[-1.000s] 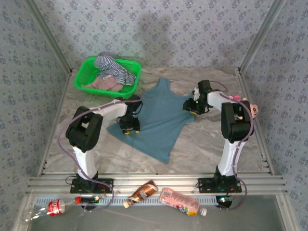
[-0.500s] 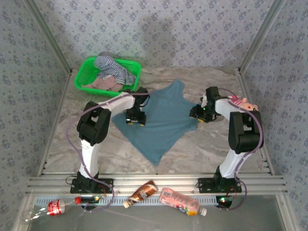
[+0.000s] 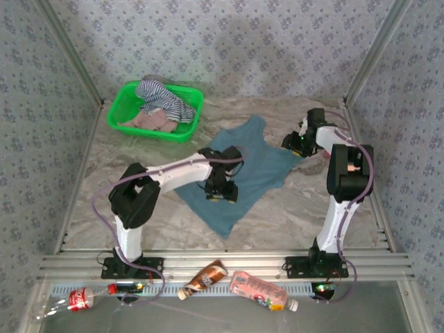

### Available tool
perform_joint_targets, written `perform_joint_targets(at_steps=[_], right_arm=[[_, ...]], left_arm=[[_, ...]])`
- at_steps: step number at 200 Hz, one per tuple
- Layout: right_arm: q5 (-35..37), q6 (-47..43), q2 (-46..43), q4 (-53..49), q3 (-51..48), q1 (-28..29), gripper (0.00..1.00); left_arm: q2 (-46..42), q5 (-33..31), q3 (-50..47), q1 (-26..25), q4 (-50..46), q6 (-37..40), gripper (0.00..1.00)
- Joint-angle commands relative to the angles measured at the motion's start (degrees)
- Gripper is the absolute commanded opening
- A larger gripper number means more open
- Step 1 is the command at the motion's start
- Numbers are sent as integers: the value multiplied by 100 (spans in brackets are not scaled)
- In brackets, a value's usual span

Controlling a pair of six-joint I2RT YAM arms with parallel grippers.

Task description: Fold and stack the tank tops

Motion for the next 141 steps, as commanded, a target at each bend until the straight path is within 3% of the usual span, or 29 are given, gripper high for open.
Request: perform_joint_targets(at_steps=[1,72,141], right_arm=[[69,-62,311,-445,354,-90,51],[410,-114,874,-644,1031,-462,51],[45,-430,776,-428,1584,-475,51]], left_arm=[[-148,475,-489,-158,429,-583,54],[-174,588,-1559,-312,405,-199,50],[26,-474,-480,-56,-674,1276,53]])
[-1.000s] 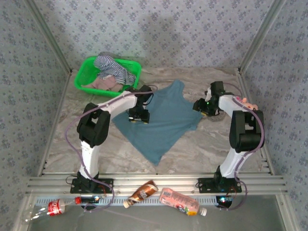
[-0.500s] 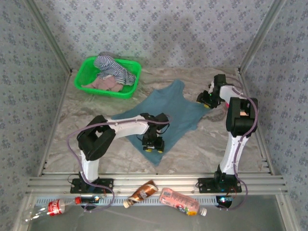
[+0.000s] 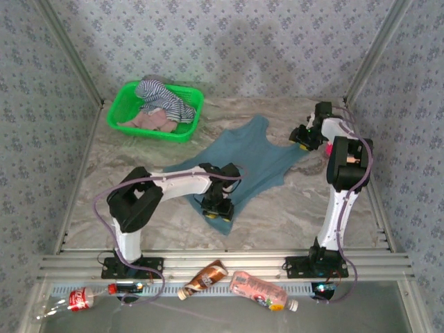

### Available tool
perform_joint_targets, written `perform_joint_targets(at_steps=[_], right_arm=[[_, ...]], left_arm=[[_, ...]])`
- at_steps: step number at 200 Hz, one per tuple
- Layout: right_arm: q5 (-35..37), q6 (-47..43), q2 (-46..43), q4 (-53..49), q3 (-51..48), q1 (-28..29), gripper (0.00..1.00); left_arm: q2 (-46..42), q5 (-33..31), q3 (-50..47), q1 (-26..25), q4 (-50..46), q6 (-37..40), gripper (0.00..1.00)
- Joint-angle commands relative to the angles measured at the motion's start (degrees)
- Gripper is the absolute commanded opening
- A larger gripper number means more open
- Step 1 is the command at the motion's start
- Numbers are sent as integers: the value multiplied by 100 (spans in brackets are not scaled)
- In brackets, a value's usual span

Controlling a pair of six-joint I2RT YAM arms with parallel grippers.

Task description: Fold and stack the tank tops

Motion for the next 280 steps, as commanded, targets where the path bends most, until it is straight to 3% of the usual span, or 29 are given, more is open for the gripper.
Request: perform_joint_targets(at_steps=[1,26,57,82,128,155,187,231,280], right_arm=[[4,-302,-124,90,269,-77,51],[-117,-356,-768,43,-117,-51,52],[-178,-145,-1912,-43,-1416,19,52],[-324,-76,-2731,-360,-2457,88,51],[-446,22,-3665,-289,-4008,404,45],[-609,67,-3560,135,-4338,582,44],[-552,131,-3288,385,-4201,762,44],[-506,53,-2909,478,-4084,925,44],[-341,-67,-2684,491,-3948,929,37]], left_arm=[[163,-669,360,121,-844,707,54],[41,-668,595,114,-1069,559,56],[-328,-389,593,-123,-1076,-147,57],[-460,-204,598,-596,-855,-627,57],[-392,-282,250,-1424,-22,-743,56],[-172,-450,73,-1618,186,-572,56],[-20,-949,117,-1624,-9,-329,55],[152,-1177,178,-1714,-85,-230,49],[212,-1611,210,-1758,-557,-91,32]])
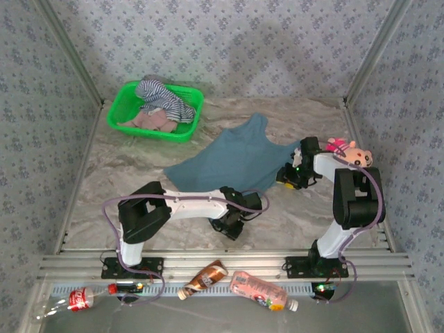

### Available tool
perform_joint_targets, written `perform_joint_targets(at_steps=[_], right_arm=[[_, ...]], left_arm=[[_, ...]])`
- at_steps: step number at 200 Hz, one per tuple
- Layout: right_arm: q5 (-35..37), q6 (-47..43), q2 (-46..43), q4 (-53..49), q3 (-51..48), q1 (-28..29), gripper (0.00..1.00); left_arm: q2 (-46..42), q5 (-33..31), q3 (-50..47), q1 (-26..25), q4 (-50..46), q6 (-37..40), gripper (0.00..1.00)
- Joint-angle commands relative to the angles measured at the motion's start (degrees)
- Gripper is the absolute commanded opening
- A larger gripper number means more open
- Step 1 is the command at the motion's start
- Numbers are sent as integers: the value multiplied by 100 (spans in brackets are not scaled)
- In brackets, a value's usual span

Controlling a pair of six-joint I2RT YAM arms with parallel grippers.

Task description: Fold and stack the tank tops

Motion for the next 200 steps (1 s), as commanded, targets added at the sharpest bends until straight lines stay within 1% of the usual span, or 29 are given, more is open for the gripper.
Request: perform_joint_targets(at_steps=[1,34,65,81,116,123,150,168,200], right_arm=[[105,-128,122,17,171,13,36],[113,-170,123,39,244,11,26],[158,-190,-33,-132,170,17,14],[180,-214,-164,-266,124,-10,10],[211,-274,-492,-594,-14,-22,7],[218,-307,-530,-809,-41,-20,7],[218,-432,-595,-1120,34,-71,7],[246,-513,-559,-1244,347,-68,7],[198,-610,-300,-1579,973,106,8]], left_arm=[[110,-345,111,-46,-469,125,31],[40,-325,112,-45,-516,146,24],[-5,-266,177,-47,-589,196,19],[-29,-215,193,-45,-600,242,17],[-25,-5,329,-74,-724,430,13],[-32,56,364,-82,-742,477,12],[-111,257,475,-65,-864,732,12],[-210,437,517,93,-932,791,12],[-469,793,500,544,-957,965,12]])
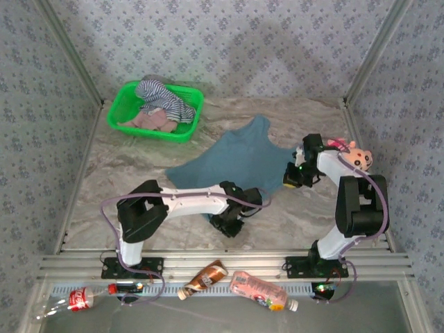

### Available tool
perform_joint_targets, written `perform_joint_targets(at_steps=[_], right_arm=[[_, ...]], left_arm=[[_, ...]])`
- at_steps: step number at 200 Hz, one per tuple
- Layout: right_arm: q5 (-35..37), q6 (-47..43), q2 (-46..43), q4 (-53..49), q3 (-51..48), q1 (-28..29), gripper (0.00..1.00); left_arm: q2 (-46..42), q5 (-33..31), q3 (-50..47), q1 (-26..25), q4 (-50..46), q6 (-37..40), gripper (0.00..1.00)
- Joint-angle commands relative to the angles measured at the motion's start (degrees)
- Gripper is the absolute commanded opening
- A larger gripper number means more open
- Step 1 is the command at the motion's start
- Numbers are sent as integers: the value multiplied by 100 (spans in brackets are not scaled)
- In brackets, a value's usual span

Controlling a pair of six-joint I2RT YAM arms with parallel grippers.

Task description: Fold and stack the tank tops

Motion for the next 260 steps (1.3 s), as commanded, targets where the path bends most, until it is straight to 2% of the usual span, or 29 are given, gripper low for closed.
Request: perform_joint_targets(at_steps=[1,75,128,209,260], right_arm=[[25,-194,173,-429,566,122,8],[38,-425,1230,-741,1910,457,10],[36,-341,1833,-569,2365,568,11],[-25,-110,2375,-326,2774,652,15],[-82,63,2681,-122,3020,636,18]], left_arm=[[-410,400,108,340,-291,270,12],[-858,1075,-237,1330,-212,526,14],[-859,1108,-499,1885,-76,676,14],[-326,786,-284,2241,-44,979,19],[-131,-147,-71,2278,-150,872,20]])
